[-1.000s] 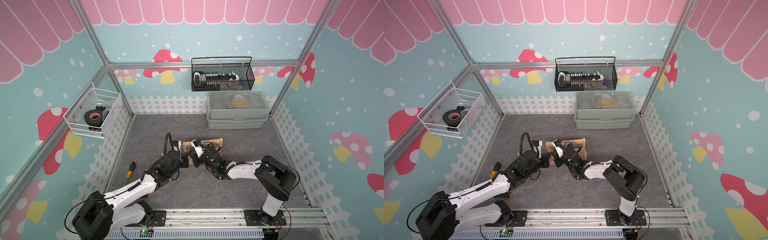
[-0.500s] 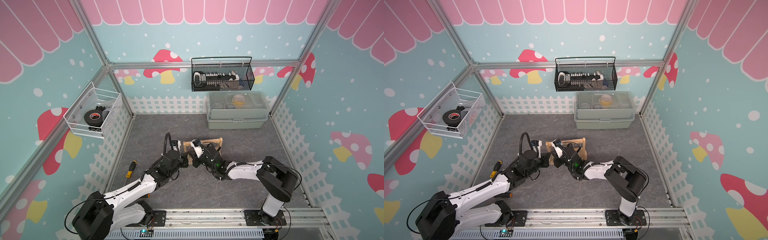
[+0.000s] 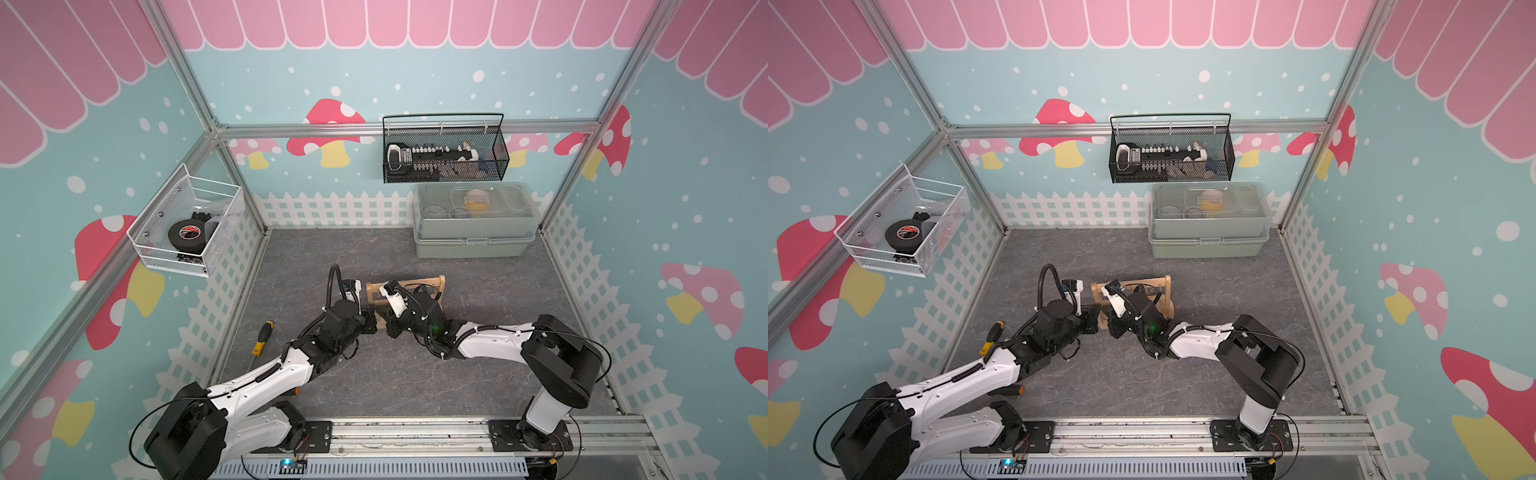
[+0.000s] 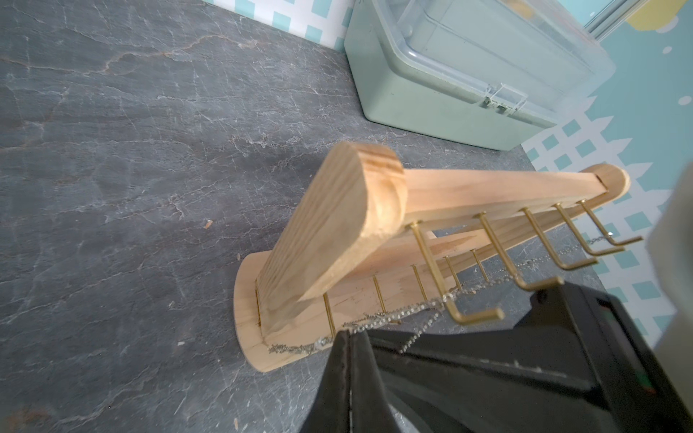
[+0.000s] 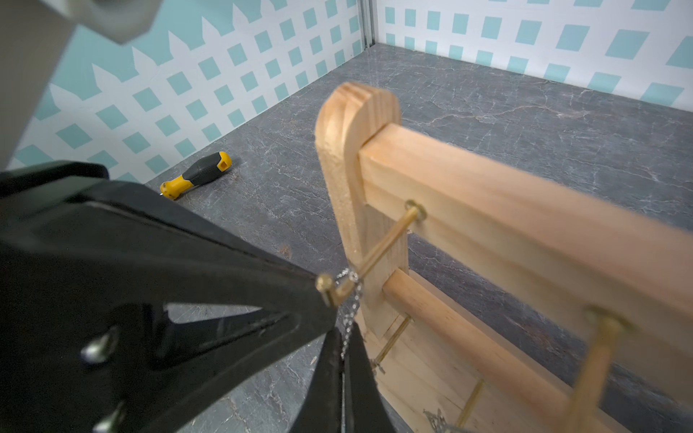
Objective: Hang the necklace on the jewelry display stand
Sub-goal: Adjust the necklace on the stand.
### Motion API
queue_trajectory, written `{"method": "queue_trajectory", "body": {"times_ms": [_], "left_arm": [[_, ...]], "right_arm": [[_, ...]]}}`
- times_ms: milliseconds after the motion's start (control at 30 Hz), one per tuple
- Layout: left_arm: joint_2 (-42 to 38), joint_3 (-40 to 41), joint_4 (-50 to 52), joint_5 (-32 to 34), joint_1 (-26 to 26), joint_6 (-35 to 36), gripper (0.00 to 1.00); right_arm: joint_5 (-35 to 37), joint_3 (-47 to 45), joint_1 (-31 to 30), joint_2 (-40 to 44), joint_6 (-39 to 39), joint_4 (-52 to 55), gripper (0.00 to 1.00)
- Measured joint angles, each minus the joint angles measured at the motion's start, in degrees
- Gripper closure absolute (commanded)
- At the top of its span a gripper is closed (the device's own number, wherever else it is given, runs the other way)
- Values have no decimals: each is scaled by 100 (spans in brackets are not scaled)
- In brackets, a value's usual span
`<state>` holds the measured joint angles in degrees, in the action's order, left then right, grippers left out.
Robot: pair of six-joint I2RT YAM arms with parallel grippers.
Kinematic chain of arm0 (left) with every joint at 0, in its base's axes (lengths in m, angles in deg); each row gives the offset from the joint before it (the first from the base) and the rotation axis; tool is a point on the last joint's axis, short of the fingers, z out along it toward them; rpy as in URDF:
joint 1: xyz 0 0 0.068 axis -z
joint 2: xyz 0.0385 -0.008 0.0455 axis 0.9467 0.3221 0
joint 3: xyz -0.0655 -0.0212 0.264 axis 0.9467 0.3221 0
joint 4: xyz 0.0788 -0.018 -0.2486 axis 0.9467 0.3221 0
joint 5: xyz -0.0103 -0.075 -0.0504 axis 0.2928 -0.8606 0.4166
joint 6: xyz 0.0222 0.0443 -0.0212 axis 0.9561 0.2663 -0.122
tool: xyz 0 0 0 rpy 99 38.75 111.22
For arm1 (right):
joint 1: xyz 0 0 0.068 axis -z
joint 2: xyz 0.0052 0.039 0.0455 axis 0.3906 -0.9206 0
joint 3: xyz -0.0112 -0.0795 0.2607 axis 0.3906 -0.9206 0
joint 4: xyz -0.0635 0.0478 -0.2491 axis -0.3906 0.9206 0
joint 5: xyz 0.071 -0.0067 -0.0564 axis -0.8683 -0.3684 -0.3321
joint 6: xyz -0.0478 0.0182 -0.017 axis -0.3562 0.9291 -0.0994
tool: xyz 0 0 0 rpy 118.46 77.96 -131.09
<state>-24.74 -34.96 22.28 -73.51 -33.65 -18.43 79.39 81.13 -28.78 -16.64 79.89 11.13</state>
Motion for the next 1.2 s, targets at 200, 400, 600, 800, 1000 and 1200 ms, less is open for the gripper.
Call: {"method": "queue_trajectory", "body": {"times_ms": [200,400,600,800,1000,1200], "left_arm": [[2,0,-9,-7,0,0,100],[28,0,-9,-7,0,-2,100],[76,0,-11,-50,-2,-2,100],[129,0,-11,-50,-2,-4,100],[127,0,0,-44,-4,-2,100],[127,0,22,-44,-4,-2,100]], "right_arm": [[210,0,0,22,-2,118,98],[398,-2,0,31,-4,262,97],[678,0,0,31,-4,286,97],[778,0,2,31,-11,284,94],[807,11,2,17,-28,284,93],[796,55,2,-11,-42,280,90]]}}
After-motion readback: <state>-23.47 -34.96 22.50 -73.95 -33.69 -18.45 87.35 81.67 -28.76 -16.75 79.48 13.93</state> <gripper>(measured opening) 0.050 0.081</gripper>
